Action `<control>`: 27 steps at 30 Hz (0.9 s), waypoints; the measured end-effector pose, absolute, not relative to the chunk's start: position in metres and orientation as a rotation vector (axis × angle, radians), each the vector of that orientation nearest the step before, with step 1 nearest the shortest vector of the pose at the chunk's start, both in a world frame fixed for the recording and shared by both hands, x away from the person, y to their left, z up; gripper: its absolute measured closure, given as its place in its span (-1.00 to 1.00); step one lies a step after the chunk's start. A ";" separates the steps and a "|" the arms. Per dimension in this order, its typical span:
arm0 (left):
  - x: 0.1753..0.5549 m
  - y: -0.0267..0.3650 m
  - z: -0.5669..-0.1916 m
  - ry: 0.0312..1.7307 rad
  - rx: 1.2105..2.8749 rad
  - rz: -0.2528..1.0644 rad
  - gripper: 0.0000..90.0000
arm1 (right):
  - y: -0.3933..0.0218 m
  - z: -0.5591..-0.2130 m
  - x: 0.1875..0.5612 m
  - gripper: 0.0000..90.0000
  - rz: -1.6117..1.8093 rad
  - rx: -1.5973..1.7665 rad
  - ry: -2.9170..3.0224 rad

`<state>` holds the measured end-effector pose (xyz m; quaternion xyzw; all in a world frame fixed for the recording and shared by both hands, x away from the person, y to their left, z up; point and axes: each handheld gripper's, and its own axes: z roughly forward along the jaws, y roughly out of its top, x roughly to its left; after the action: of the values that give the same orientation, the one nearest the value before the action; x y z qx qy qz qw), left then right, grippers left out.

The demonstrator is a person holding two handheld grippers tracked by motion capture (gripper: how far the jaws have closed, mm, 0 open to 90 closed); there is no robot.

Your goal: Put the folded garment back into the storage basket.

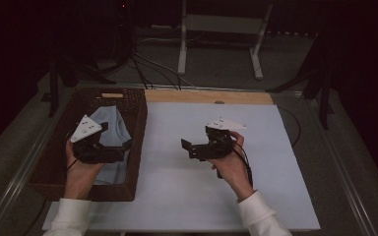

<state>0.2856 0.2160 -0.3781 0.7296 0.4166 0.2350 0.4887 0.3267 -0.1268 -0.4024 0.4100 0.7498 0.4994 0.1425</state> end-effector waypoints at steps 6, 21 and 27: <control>0.277 0.219 -0.385 1.010 1.755 0.573 -1.00 | -0.141 -0.404 0.322 -1.00 1.441 1.174 2.153; 0.265 0.213 -0.393 0.965 1.773 0.624 -1.00 | -0.170 -0.407 0.314 -1.00 1.506 1.182 2.086; 0.264 0.215 -0.395 0.968 1.764 0.627 -1.00 | -0.179 -0.410 0.308 -1.00 1.524 1.172 2.069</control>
<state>0.2638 0.2146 -0.3954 0.7275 0.3991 0.2587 0.4944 0.3084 -0.1790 -0.4097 0.4097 0.7233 0.5328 0.1583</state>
